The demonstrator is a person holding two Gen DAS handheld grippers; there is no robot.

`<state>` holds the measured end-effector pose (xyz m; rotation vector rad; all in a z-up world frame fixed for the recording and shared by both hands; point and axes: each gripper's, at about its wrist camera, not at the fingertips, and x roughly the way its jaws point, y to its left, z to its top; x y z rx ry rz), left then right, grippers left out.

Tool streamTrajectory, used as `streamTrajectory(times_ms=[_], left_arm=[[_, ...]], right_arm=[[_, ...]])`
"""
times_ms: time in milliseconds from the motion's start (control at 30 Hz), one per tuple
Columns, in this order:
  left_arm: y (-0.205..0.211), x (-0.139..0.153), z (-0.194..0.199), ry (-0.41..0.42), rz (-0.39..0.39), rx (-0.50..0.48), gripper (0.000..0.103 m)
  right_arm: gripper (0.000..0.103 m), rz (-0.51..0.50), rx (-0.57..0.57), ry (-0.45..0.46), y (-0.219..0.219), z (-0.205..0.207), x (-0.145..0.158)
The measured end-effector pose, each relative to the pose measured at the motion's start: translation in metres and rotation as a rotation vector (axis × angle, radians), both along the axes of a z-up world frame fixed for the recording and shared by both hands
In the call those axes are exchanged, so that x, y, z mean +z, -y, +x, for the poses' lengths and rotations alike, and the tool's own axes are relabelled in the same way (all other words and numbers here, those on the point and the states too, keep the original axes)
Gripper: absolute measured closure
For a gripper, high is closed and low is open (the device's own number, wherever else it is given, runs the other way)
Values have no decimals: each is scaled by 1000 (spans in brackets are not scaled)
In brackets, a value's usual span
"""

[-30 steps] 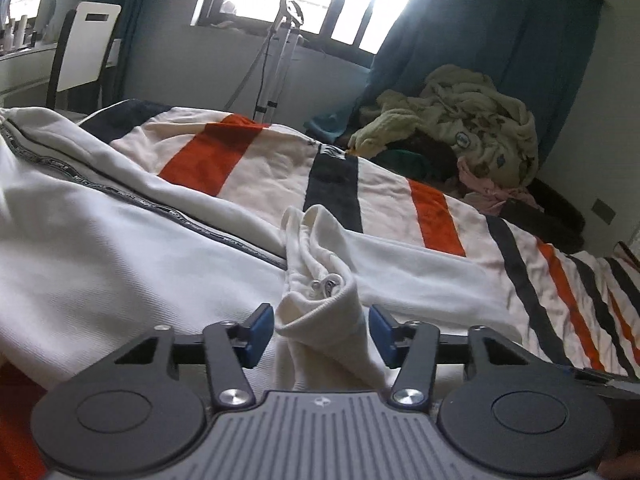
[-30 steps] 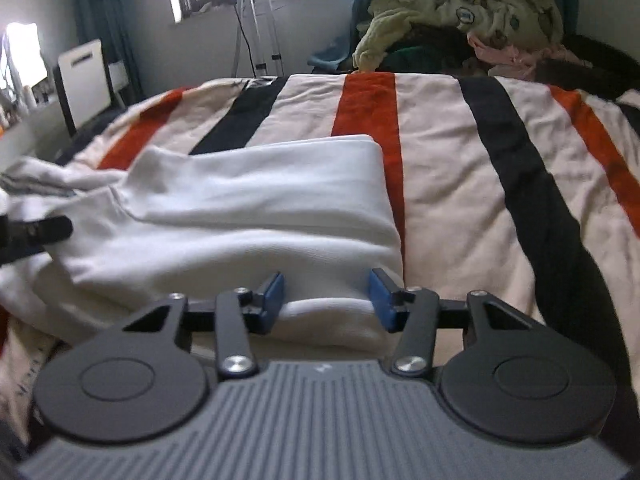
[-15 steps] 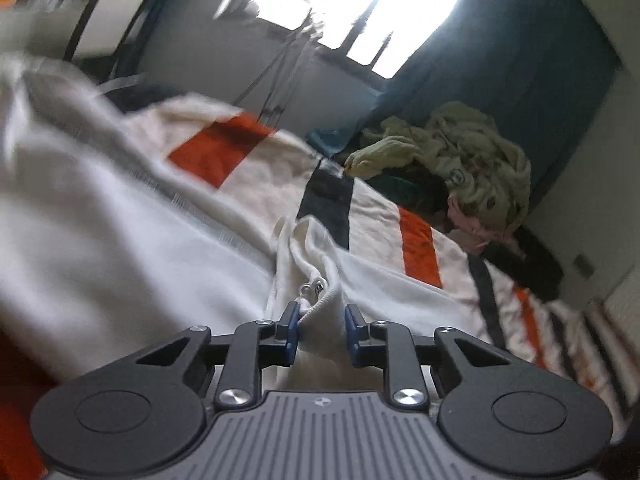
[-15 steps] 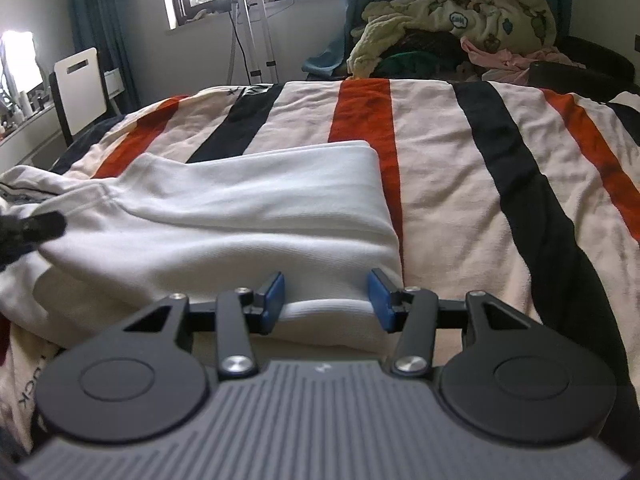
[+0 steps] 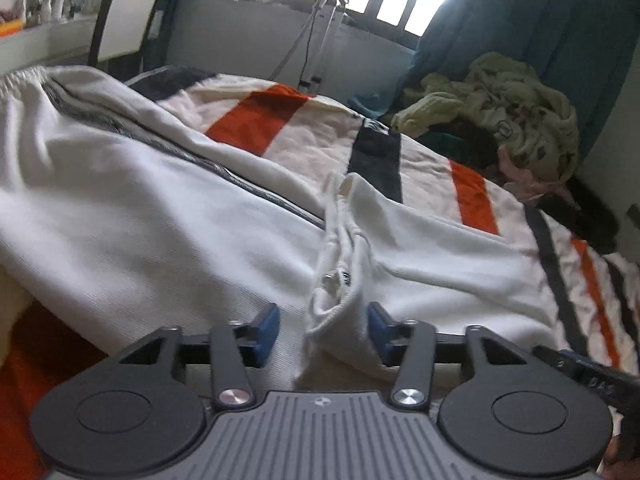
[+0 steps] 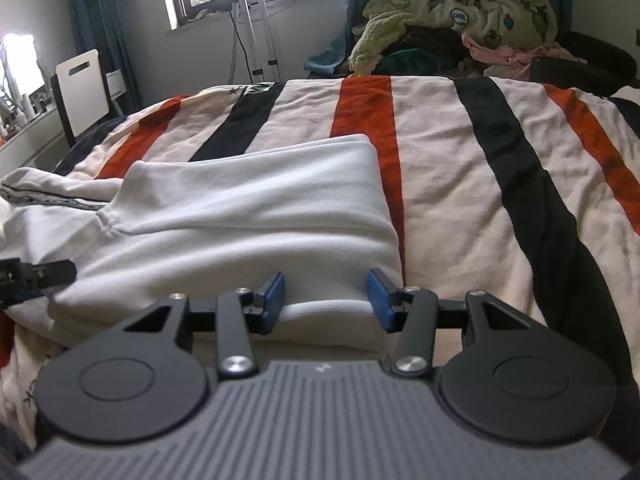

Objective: Fold clothes

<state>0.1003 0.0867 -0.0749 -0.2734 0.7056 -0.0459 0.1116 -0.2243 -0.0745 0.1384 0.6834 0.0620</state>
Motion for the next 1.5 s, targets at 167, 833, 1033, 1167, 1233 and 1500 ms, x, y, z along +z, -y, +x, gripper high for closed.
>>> streamTrajectory(times_ms=[167, 833, 1033, 1167, 1233, 1500], left_arm=[[-4, 9, -10, 7, -23, 9, 26], [-238, -18, -29, -94, -567, 725, 13], [-257, -30, -20, 30, -612, 807, 26], [-267, -32, -17, 87, -573, 847, 41], [-271, -33, -15, 107, -550, 865, 51], [-273, -29, 0, 137, -422, 862, 68]], right_arm=[[54, 5, -2, -2, 1, 0, 1], [53, 3, 2, 1, 1, -3, 1], [53, 1, -13, 2, -1, -3, 2], [54, 0, -21, 2, -1, -3, 1], [54, -6, -22, 2, -2, -2, 1], [55, -24, -26, 12, -3, -4, 4]])
